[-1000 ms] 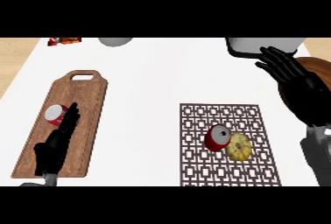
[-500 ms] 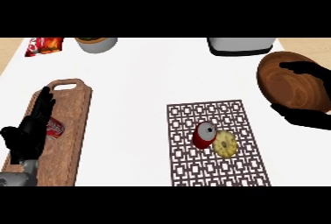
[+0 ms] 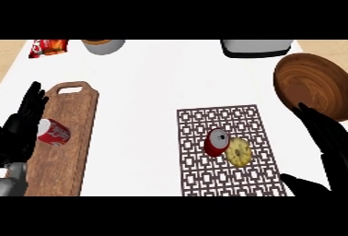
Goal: Pick the squash from the placemat and place it in the bowl
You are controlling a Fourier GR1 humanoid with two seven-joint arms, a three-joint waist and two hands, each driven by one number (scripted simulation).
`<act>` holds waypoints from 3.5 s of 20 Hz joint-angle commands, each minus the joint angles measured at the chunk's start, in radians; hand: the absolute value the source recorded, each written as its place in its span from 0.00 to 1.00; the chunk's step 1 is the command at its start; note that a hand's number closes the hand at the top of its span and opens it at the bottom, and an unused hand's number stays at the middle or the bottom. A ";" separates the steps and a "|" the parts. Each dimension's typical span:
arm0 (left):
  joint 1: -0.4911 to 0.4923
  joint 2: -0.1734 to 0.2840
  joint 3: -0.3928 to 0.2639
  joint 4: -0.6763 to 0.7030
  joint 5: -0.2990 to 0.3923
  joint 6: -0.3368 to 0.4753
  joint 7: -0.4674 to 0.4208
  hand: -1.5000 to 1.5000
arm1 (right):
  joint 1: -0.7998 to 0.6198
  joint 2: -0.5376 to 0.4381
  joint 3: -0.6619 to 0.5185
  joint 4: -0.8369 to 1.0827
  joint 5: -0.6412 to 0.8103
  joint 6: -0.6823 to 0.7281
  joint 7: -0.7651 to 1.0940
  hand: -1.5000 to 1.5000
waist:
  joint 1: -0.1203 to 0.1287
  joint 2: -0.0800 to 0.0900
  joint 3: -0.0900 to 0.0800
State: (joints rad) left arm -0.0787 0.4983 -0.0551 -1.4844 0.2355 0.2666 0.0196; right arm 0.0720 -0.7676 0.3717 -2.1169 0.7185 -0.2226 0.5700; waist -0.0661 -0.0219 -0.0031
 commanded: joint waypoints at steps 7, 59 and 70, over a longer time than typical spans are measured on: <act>-0.058 -0.055 -0.045 -0.045 -0.048 -0.002 0.062 0.50 | -0.196 0.147 0.140 -0.262 0.222 0.419 0.465 0.00 | 0.075 0.022 0.001; -0.033 -0.126 0.093 -0.044 -0.133 -0.135 0.054 0.50 | -0.325 0.511 0.082 0.522 0.281 0.877 0.388 0.00 | 0.067 0.021 0.003; -0.020 -0.179 0.120 -0.061 -0.181 -0.141 0.069 0.50 | -0.307 0.598 0.005 0.622 0.333 0.891 0.328 1.00 | 0.068 0.021 0.003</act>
State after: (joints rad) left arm -0.1359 0.3412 0.0560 -1.5394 0.0708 0.1315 0.1149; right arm -0.2289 -0.1970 0.4214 -1.4912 1.0710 0.6000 0.8695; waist 0.0010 -0.0012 -0.0004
